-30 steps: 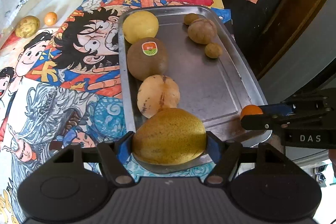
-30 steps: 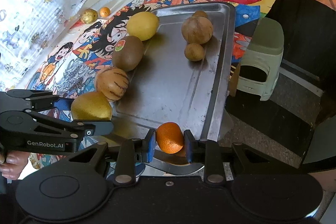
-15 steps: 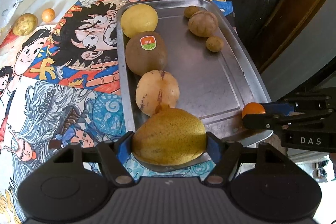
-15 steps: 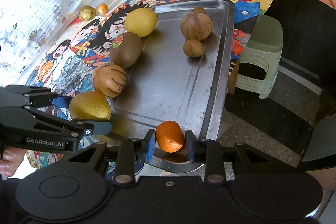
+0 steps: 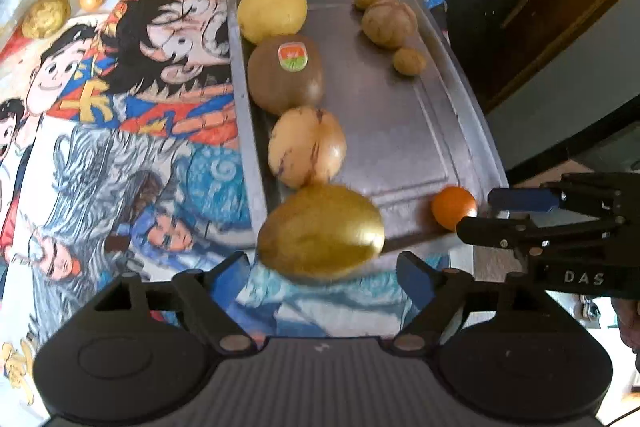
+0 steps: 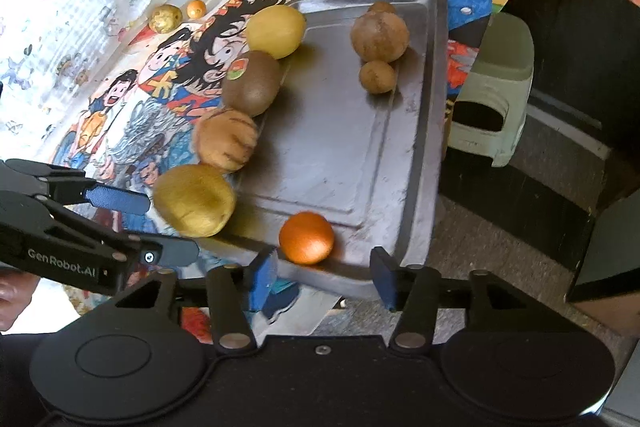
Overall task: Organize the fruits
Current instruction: 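Lower the pear onto the tray and open the left tool while the right tool releases the orange, then withdraw both tools from the tray toward the remaining pear and orange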
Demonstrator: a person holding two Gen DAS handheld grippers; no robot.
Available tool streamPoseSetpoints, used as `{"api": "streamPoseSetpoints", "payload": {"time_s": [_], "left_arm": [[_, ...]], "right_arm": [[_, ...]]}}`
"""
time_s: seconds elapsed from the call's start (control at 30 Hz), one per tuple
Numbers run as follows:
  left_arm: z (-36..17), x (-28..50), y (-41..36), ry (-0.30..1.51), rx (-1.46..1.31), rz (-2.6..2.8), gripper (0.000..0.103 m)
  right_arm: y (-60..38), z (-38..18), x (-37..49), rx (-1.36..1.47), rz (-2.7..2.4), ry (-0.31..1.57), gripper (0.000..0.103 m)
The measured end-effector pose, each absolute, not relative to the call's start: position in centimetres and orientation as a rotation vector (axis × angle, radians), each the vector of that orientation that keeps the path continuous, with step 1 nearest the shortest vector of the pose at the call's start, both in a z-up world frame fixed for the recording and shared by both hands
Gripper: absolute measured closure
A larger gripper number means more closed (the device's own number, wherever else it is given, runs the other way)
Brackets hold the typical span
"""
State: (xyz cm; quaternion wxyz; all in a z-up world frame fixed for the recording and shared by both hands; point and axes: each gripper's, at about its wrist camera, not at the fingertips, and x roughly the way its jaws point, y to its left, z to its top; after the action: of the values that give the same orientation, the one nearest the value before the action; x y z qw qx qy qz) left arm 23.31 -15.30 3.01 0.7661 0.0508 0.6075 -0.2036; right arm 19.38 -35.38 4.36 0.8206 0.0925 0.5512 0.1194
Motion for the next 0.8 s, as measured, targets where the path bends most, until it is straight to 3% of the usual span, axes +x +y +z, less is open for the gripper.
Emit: {"api": "streamPoseSetpoints", "payload": {"time_s": [0.37, 0.8], "left_arm": [[3.3, 23.0, -11.8, 1.411, 0.137, -0.345, 0.001], [2.9, 24.2, -4.8, 1.479, 0.117, -0.077, 0.001]], "right_arm": [[-32.2, 4.6, 19.0, 0.224, 0.251, 1.315, 0.017], [-28.1, 5.3, 20.5, 0.211, 0.389, 1.386, 0.007]]}}
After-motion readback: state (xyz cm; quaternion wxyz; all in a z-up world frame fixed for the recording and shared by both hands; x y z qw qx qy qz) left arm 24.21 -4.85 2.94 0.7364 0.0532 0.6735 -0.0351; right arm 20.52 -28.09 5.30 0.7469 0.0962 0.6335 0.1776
